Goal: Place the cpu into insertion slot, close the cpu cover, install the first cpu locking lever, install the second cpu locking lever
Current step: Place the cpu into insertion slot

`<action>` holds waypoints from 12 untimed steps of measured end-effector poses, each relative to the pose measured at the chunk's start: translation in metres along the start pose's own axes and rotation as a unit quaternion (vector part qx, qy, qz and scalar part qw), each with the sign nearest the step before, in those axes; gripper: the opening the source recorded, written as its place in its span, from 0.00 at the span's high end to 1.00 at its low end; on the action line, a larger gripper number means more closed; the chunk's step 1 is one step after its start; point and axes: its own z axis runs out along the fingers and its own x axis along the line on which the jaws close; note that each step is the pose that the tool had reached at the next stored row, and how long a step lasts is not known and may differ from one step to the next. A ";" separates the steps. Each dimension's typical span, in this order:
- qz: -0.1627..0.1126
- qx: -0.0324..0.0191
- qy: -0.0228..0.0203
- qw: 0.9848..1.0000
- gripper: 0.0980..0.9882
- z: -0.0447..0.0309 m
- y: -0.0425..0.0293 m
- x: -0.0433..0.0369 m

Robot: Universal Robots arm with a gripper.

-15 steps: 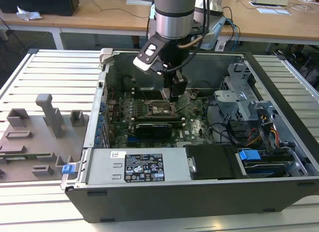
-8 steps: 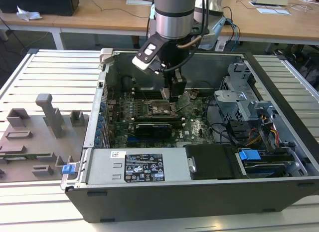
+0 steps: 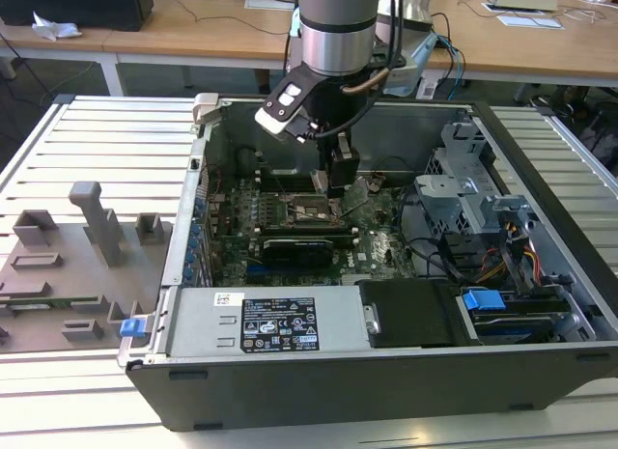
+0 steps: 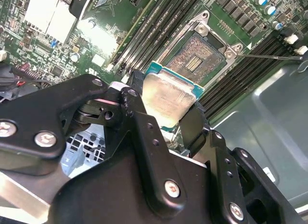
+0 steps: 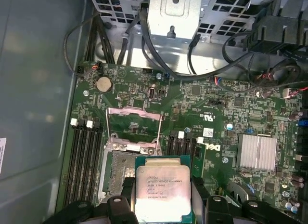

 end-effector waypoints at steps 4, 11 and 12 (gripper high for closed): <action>0.008 0.000 -0.001 1.000 0.50 0.0000 0.0000 0.0000; 0.031 -0.001 -0.003 1.000 0.50 0.0000 0.0000 0.0000; 0.035 -0.001 -0.003 0.999 0.50 0.0000 0.0000 0.0000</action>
